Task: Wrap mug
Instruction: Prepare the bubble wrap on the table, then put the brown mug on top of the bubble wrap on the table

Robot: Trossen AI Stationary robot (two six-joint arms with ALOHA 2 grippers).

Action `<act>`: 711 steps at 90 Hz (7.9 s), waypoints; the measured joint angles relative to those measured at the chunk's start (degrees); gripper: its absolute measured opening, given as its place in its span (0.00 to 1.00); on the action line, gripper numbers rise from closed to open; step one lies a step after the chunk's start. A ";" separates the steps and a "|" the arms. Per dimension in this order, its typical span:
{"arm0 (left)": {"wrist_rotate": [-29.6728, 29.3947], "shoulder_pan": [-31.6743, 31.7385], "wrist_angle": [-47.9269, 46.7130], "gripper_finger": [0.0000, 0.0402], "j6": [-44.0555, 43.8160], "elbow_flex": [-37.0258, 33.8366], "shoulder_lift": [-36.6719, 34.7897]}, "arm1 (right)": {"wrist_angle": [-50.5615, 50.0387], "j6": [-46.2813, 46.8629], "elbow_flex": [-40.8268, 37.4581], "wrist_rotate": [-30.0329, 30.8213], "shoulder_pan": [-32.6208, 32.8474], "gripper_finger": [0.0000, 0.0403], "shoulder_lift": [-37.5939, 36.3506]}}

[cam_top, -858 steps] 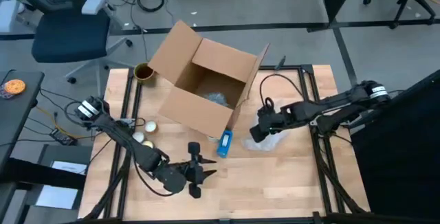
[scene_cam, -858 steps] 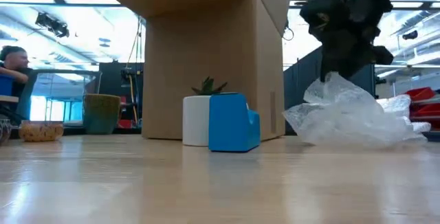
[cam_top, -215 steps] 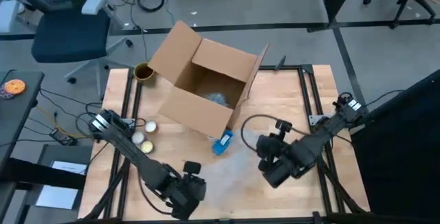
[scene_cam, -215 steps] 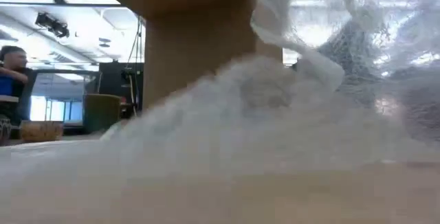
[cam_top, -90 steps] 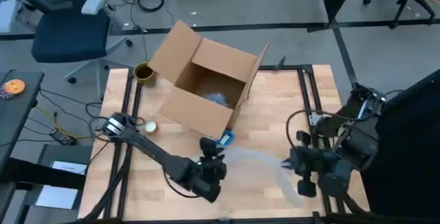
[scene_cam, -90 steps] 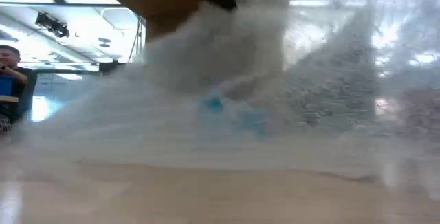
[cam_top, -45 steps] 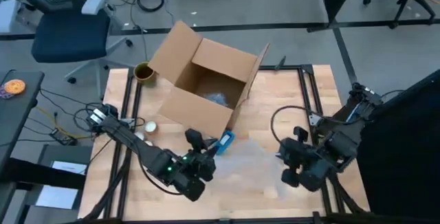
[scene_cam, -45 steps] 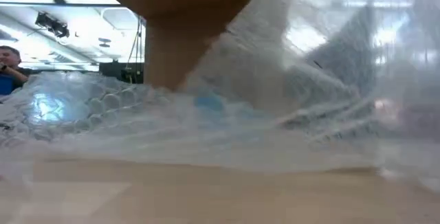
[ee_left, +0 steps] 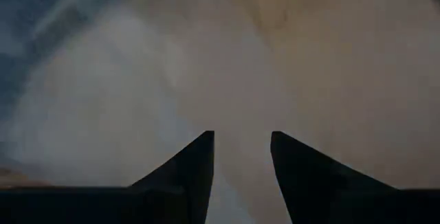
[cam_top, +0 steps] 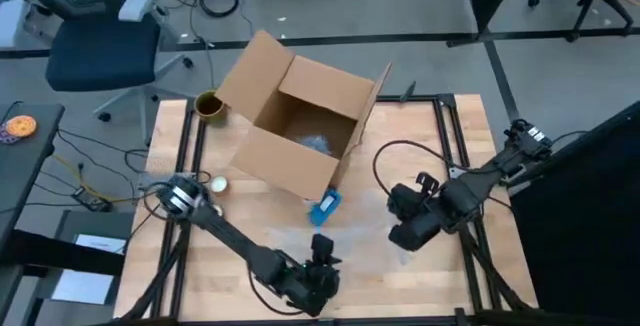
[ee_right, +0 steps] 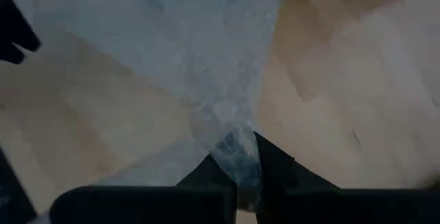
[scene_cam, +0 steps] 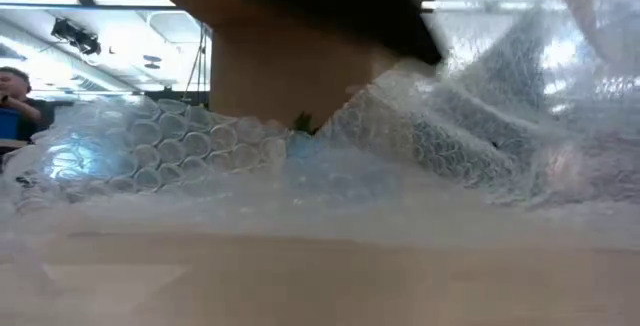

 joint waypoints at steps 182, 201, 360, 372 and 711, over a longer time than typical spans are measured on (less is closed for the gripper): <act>11.29 -9.88 -43.78 0.33 -33.20 1.22 -11.41 | 31.77 -5.52 -13.58 3.48 12.38 0.40 3.65; 11.88 -9.78 -41.87 0.33 -32.93 1.22 -20.73 | 41.87 -14.26 -13.71 10.48 11.30 0.40 14.44; -23.80 -6.37 -42.93 0.33 -44.79 -9.18 -60.26 | 59.80 -16.35 -13.69 16.97 1.64 0.40 32.33; -37.63 -5.11 -47.18 0.33 -49.82 -9.18 -64.73 | 58.97 -17.43 -13.84 16.80 1.87 0.40 30.08; 33.06 97.44 -32.38 0.33 48.77 -44.39 -63.66 | 64.84 -4.29 -13.71 8.45 6.17 0.40 28.79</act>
